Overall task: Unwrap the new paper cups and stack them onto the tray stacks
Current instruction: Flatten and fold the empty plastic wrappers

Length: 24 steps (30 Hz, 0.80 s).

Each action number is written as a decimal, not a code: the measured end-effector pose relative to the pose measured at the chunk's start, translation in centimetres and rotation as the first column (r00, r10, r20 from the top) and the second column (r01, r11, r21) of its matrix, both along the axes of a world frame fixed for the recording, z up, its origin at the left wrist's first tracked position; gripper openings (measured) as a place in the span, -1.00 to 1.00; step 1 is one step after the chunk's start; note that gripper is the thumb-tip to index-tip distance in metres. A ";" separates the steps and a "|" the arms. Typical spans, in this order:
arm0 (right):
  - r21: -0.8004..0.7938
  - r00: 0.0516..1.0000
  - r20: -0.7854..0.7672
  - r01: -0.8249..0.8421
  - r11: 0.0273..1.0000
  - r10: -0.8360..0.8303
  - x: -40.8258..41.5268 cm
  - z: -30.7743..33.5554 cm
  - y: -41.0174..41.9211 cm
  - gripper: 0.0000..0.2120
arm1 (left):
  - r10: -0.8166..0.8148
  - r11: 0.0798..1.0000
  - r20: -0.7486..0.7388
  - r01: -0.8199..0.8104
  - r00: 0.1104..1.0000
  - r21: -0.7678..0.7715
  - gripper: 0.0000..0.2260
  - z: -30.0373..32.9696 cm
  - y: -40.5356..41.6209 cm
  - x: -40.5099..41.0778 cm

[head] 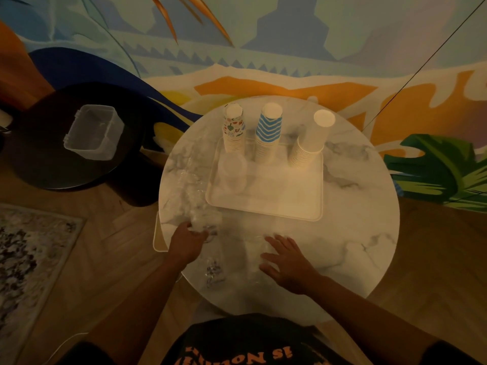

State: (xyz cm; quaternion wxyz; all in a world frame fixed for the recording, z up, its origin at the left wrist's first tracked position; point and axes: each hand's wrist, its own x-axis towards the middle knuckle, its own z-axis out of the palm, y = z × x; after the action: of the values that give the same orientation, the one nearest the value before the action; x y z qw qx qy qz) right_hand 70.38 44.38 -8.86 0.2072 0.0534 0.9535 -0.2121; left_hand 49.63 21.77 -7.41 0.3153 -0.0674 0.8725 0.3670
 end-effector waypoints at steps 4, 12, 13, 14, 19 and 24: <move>0.079 0.998 -0.069 0.000 0.997 0.005 -0.2 -1.7 0.3 -0.64 | -0.015 0.995 -0.031 0.018 0.999 0.101 -0.60 2.2 1.2 0.4; 0.128 0.995 -0.075 -0.052 0.990 0.062 -0.3 -4.0 0.9 -0.61 | -0.122 0.927 0.084 0.084 0.989 0.366 -0.53 6.0 3.7 1.4; 0.125 0.995 -0.073 -0.057 0.990 0.067 -0.3 -4.1 1.0 -0.59 | -0.139 0.923 0.084 0.098 0.987 0.372 -0.54 6.0 3.9 1.6; 0.116 0.995 -0.072 -0.054 0.992 0.063 -0.3 -4.2 1.1 -0.57 | -0.151 0.918 0.086 0.108 0.985 0.382 -0.56 6.1 4.1 1.8; 0.052 0.998 -0.018 -0.066 0.996 0.067 -0.5 -3.7 1.5 -0.51 | -0.193 0.898 0.093 0.137 0.977 0.419 -0.69 6.2 4.9 2.8; -0.037 0.999 0.002 0.033 0.999 -0.033 -0.6 -1.8 1.4 -0.29 | -0.213 0.880 0.121 0.137 0.970 0.454 -0.68 6.3 5.7 3.3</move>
State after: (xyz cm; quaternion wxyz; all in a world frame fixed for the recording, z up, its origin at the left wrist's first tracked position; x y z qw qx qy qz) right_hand 69.82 45.77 -10.67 0.2053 0.0656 0.9483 -0.2329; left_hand 52.92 27.42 -1.11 0.4263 0.0549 0.7392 0.5185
